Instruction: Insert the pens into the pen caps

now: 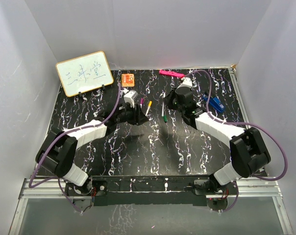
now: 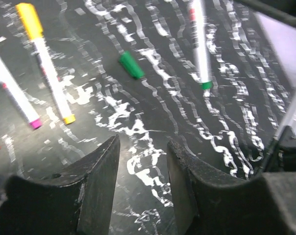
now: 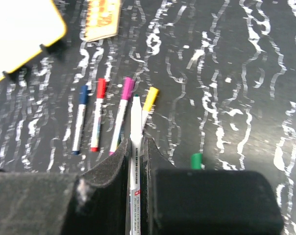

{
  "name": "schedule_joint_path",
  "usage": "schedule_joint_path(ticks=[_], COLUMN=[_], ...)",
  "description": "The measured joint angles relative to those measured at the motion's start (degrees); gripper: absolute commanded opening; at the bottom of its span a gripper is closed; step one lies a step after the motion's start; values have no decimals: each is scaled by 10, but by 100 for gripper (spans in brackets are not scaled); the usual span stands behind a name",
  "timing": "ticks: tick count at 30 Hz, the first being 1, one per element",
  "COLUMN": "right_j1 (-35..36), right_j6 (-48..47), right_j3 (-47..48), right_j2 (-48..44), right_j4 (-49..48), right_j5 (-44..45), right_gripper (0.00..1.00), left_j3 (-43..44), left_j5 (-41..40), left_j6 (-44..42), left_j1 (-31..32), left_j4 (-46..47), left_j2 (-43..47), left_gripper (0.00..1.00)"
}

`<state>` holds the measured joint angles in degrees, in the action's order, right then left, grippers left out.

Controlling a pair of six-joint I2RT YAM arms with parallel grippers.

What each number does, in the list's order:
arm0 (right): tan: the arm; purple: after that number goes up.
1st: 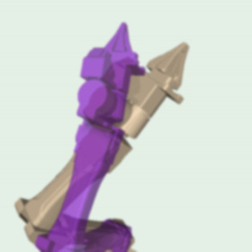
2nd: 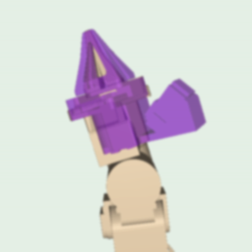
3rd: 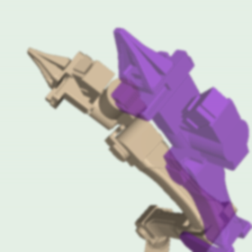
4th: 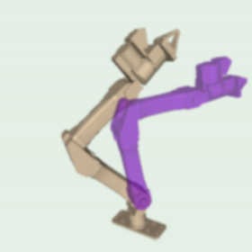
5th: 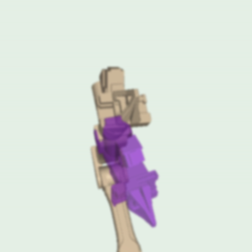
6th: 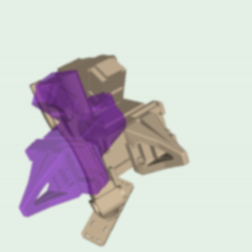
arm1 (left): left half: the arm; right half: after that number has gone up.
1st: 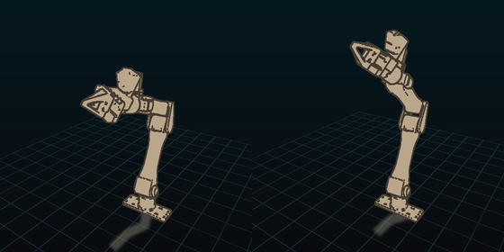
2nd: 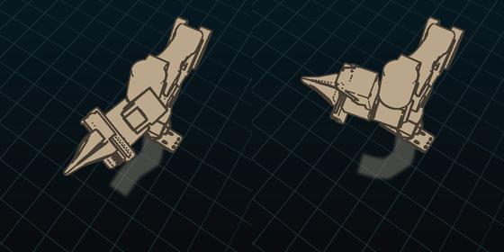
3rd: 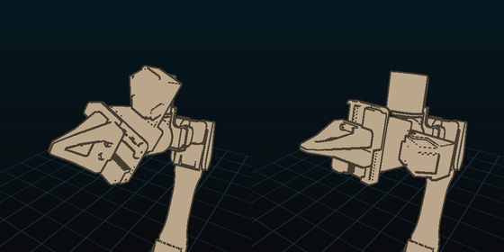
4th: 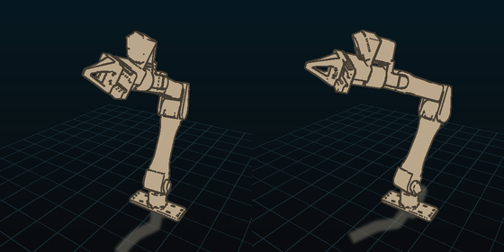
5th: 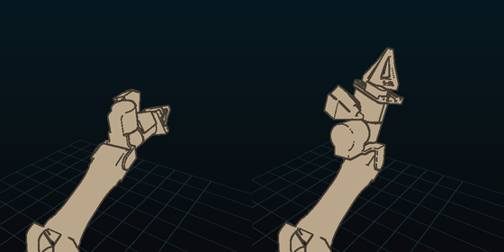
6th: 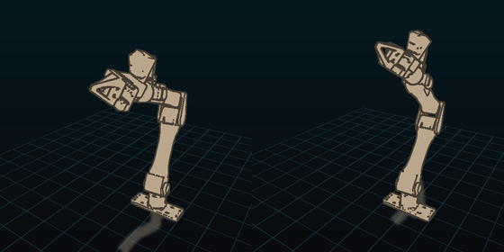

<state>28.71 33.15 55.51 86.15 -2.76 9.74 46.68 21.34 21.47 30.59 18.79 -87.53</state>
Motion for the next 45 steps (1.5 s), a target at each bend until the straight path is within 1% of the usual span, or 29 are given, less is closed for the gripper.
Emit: schedule_joint_path(ticks=[2,5,9,13,20,29,34,36,38,40,41,43,45], right_j1=[0,0,0,0,0,8,19,22,25,27,27,28,28], right_j6=[3,12,17,20,30,34,34,34,34,34,34,34,33], right_j3=[-14,-30,-44,-59,-67,-67,-67,-67,-67,-67,-67,-67,-67], right_j2=[-9,-14,-16,-28,-47,-48,-46,-43,-40,-39,-39,-39,-39], right_j4=[-35,-71,-106,-128,-165,-185,-191,-195,-195,-196,-196,-197,-202], right_j5=[-26,-62,-98,-121,-149,-168,-169,-169,-169,-169,-169,-169,-170], right_gripper=[0,0,0,0,0,0,0,0,0,0,0,0,0], left_j3=[-21,-35,-35,-34,-32,-20,-16,-14,-14,-14,-14,-14,-14], left_j5=[40,90,126,145,154,156,163,165,167,169,170,171,162], left_j6=[8,26,48,74,102,119,131,138,145,152,154,159,167], left_j1=[0,0,0,0,0,0,0,0,0,0,0,0,0], left_j4=[53,132,204,251,274,285,298,307,315,320,323,327,327], left_j2=[0,0,-1,-14,-52,-60,-65,-70,-75,-78,-79,-79,-79], left_gripper=[47,49,51,52,53,54,52,49,43,32,23,2,0])
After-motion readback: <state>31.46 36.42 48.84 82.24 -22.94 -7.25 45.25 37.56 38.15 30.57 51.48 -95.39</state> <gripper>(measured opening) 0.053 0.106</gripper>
